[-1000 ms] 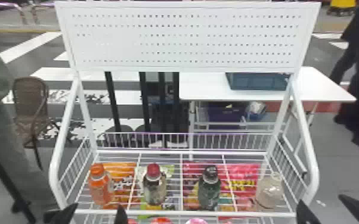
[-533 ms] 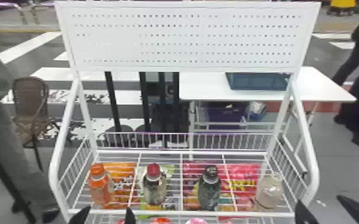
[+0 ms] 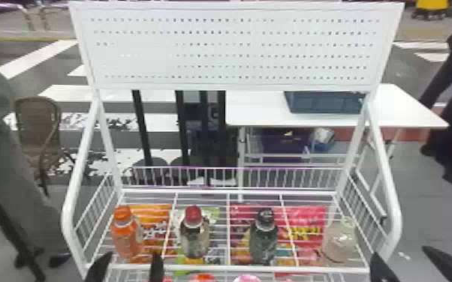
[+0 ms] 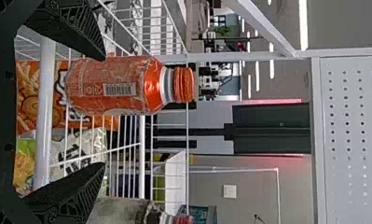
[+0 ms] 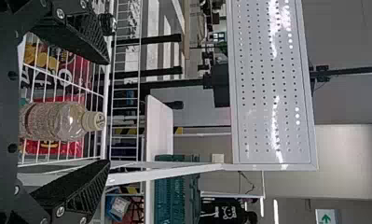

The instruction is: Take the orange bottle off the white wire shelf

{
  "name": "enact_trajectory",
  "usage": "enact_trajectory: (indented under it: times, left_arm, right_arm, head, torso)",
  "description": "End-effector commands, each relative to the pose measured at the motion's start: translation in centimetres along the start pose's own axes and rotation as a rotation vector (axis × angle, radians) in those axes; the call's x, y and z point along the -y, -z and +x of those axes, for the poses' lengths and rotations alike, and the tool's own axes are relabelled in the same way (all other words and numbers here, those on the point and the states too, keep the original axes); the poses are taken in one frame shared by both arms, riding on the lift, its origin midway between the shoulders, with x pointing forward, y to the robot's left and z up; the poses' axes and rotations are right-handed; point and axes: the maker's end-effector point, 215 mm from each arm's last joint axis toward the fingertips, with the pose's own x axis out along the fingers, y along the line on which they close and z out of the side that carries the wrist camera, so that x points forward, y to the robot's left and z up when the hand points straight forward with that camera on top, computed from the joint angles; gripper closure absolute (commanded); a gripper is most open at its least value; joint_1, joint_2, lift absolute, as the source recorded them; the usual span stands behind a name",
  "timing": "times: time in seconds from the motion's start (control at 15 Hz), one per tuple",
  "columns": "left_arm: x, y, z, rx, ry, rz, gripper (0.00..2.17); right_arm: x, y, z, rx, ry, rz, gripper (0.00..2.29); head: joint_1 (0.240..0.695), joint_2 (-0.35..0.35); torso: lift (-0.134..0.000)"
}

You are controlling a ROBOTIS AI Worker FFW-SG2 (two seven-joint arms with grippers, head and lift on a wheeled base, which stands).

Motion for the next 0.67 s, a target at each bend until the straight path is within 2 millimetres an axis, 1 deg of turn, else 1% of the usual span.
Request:
enact_trajectory:
  times: [0.0, 0.2, 0.4, 0.6]
  left_arm:
    - [-1.0, 0.2, 1.2, 0.010, -0.017, 0.001, 0.09]
    - [-1.7, -0.3, 2.4, 0.024, -0.027, 0.002, 0.09]
    - [-1.7, -1.4, 3.6, 0.044, -0.015, -0.001, 0.09]
    - [-1.4, -1.4, 4.8, 0.042, -0.007, 0.004, 0.09]
  right_arm:
    - [-0.1, 0.0, 0.0, -0.001, 0.000, 0.001, 0.15]
    - [-0.2, 0.1, -0.1, -0.004, -0.001, -0.004, 0.15]
    - [-0.2, 0.2, -0.3, -0.007, -0.002, -0.005, 0.15]
    - [-0.3, 0.2, -0.6, -0.011, -0.002, -0.010, 0.15]
  head:
    - [0.499, 0.000]
    - [0.499, 0.000]
    - [0.499, 0.000]
    - [0.499, 0.000]
  torso:
    - [0.000]
    - [0.000]
    - [0.000]
    - [0.000]
